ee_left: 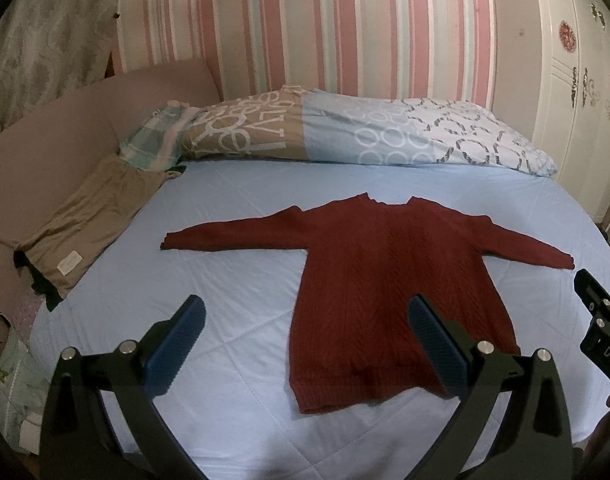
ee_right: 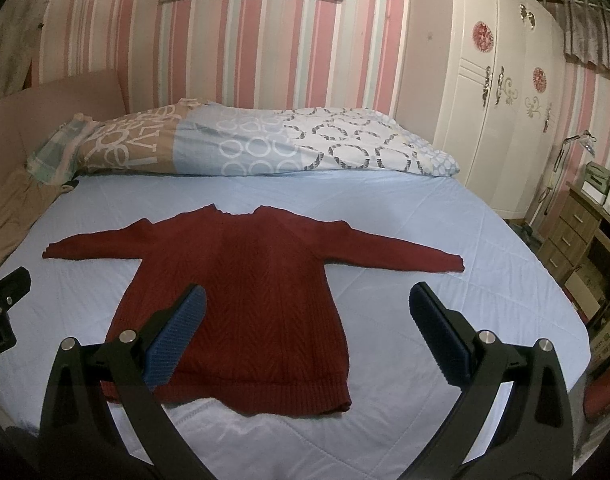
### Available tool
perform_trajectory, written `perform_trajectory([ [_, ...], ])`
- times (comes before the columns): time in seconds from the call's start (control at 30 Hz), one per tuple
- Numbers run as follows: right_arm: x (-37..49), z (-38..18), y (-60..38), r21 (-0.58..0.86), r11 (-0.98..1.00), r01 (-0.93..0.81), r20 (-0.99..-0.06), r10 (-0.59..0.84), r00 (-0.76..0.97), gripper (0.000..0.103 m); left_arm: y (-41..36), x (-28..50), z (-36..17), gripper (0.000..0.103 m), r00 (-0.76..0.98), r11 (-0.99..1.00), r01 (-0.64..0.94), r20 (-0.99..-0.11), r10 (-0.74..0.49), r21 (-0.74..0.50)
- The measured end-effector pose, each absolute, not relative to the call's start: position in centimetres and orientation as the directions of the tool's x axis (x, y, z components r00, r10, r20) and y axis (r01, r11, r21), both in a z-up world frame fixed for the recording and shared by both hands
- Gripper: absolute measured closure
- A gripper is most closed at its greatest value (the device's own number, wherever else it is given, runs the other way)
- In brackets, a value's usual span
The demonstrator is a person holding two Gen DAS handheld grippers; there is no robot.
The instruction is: Fold small clothes
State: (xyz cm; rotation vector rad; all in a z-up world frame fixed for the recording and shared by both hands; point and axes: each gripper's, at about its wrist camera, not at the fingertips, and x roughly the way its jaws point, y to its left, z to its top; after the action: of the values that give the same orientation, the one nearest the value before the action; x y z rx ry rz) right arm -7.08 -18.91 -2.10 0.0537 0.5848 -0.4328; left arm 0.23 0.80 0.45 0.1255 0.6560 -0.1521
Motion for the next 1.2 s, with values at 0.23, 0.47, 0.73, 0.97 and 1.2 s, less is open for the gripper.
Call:
perform_trajectory([
  [0.23,-6.9,-2.3,-18.8,-0.071,0.909,0.41,-0.548,-0.379,0.745,0.003,0.8,0.2,0.3,0.001,0.781,0.981,0.182,-0.616,-0.101,0.07],
  [0.47,-6.6,-2.7,-18.7,-0.07,0.91,0.409,-0.55,-0.378,0.745,0.003,0.8,0.2,0.4,0.001,0.782,0.981,0.181,-0.615,-0.101,0.069],
  [0.73,-6.2,-3.9,-18.5,-0.078,0.912,0.404,-0.558,-0.375,0.74,0.003,0.9,0.2,0.3,0.001,0.78,0.981,0.18,-0.617,-0.1,0.068],
  [0.97,-5.5,-4.3,-18.3,-0.08,0.913,0.399,-0.567,-0.371,0.735,0.003,1.6,0.7,-0.6,0.001,0.773,0.983,0.173,-0.627,-0.099,0.059],
  [1.2,-2.7,-4.7,-17.4,-0.074,0.933,0.353,-0.576,-0.329,0.749,0.003,2.8,2.7,-0.8,0.001,0.786,0.983,0.16,-0.614,-0.074,0.086],
])
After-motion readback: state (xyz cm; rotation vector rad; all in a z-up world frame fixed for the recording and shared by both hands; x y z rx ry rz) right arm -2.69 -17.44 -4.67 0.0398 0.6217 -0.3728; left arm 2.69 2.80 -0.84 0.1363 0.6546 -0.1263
